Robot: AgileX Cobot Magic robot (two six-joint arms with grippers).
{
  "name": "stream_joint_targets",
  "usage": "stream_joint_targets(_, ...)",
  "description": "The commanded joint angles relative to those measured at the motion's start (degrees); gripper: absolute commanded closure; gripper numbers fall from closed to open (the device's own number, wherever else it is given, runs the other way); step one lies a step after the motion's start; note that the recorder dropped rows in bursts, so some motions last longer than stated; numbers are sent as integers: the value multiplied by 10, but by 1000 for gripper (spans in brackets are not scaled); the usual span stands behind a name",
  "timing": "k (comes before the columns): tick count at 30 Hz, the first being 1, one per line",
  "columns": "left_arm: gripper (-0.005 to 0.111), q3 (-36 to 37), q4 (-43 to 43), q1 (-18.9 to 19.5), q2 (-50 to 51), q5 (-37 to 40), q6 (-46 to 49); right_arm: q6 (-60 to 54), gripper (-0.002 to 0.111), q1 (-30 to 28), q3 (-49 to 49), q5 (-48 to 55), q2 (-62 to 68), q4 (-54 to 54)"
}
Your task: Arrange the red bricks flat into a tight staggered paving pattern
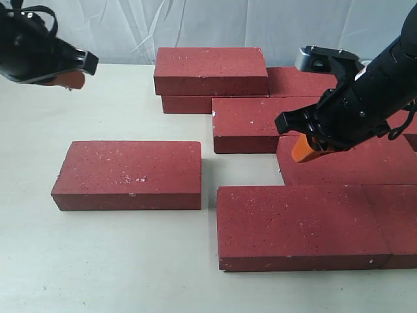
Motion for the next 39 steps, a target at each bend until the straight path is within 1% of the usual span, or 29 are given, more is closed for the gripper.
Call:
stream_joint_targets(1,107,30,7,27,-33,-18,-3,-3,108,-1,-2,6,-2,-3)
stream_joint_targets(4,107,40,19,34,-35,-12,-3,-3,108,-1,-2,6,-2,1)
stream_joint_targets(11,107,67,23,34,-35,-4,-3,-3,108,-1,-2,6,-2,5)
stream_joint_targets(19,107,71,27,34,-35,-1,-1,-3,108,-1,-2,5,-2,5)
stream_joint_targets(23,107,71,56,40,-35,-1,-4,-3,108,-1,-2,-4,-2,5)
stream_joint_targets(26,107,71,84,48,-34,-2,-34,-3,108,-1,-2,-7,-2,5)
stream_joint_targets(30,107,71,120,57,-18,-3,-61,-3,108,-1,-2,-7,-2,5)
stream_joint_targets(39,107,71,122,60,51,-10,-62,-3,108,-1,-2,-7,-2,5)
